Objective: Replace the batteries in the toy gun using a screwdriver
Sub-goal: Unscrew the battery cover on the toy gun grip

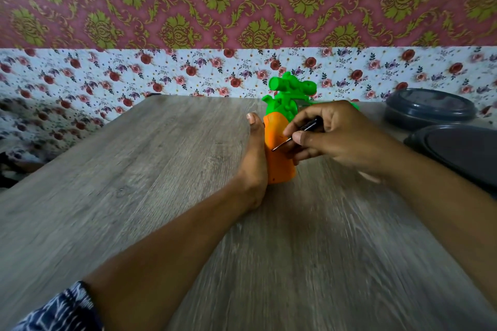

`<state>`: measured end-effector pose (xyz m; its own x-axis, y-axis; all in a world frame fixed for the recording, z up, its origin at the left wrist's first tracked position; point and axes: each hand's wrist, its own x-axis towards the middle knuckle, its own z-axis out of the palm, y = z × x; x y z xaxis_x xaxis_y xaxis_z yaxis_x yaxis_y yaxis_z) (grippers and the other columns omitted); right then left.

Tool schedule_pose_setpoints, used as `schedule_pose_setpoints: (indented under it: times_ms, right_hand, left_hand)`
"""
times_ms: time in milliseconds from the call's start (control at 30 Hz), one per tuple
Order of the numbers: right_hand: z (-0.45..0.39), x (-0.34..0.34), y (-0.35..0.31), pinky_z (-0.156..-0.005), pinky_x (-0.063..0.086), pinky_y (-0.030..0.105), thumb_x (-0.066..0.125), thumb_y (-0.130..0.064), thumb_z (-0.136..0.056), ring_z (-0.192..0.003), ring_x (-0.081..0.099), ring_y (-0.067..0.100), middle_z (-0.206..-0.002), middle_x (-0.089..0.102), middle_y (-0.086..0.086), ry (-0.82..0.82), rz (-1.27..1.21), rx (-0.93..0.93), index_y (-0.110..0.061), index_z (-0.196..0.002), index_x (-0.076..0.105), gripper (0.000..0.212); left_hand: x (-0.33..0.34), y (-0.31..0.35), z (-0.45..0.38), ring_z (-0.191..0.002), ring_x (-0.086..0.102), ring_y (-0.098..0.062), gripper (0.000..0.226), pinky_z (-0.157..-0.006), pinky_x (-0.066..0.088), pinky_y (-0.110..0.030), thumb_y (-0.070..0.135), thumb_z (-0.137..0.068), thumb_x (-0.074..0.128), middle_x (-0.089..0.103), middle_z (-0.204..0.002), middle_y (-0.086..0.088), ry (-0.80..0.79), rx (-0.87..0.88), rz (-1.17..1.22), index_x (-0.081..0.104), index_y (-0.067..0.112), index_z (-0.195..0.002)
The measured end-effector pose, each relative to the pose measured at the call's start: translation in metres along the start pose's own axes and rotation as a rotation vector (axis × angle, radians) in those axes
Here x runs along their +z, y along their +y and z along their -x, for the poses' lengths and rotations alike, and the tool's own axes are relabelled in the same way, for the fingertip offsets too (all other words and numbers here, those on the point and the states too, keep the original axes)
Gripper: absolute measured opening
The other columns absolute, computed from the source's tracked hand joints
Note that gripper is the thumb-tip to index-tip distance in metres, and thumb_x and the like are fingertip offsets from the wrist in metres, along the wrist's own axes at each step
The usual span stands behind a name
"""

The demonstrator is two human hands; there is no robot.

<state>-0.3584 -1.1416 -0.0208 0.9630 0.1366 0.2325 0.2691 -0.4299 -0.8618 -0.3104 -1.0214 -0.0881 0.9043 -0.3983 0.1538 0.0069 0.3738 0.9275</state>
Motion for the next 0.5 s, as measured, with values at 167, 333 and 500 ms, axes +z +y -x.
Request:
schedule_pose_setpoints:
  times_ms: [167, 333, 500]
  right_hand:
    - [-0.004, 0.007, 0.001, -0.072, 0.059, 0.045, 0.057, -0.004, -0.087, -0.073, 0.068, 0.02, -0.079, 0.069, 0.011, 0.053, 0.039, -0.018, -0.01, -0.081, 0.064, 0.011]
    - [0.007, 0.021, 0.022, -0.067, 0.056, 0.047, 0.06, -0.041, -0.08, -0.067, 0.066, 0.016, -0.07, 0.067, -0.004, 0.262, 0.136, -0.149, -0.025, -0.077, 0.061, 0.016]
    - [0.008, 0.025, 0.021, -0.057, 0.056, 0.041, 0.061, -0.016, -0.085, -0.06, 0.066, 0.025, -0.068, 0.068, 0.006, 0.3, -0.038, -0.124, -0.013, -0.077, 0.061, 0.009]
  left_hand:
    - [0.0, 0.0, -0.001, -0.083, 0.07, -0.006, 0.081, -0.069, 0.056, -0.023, 0.06, -0.092, -0.001, 0.065, -0.116, -0.009, -0.003, -0.012, 0.026, 0.058, 0.011, -0.117]
    - [0.001, -0.003, -0.002, -0.104, 0.062, -0.031, 0.086, -0.091, 0.05, -0.04, 0.064, -0.09, -0.003, 0.065, -0.109, -0.017, 0.021, -0.056, 0.027, 0.054, 0.007, -0.12]
    - [0.005, -0.003, 0.001, -0.069, 0.071, -0.025, 0.094, -0.057, 0.053, -0.02, 0.058, -0.091, -0.008, 0.038, -0.117, -0.029, -0.062, 0.017, -0.03, 0.029, -0.017, -0.135]
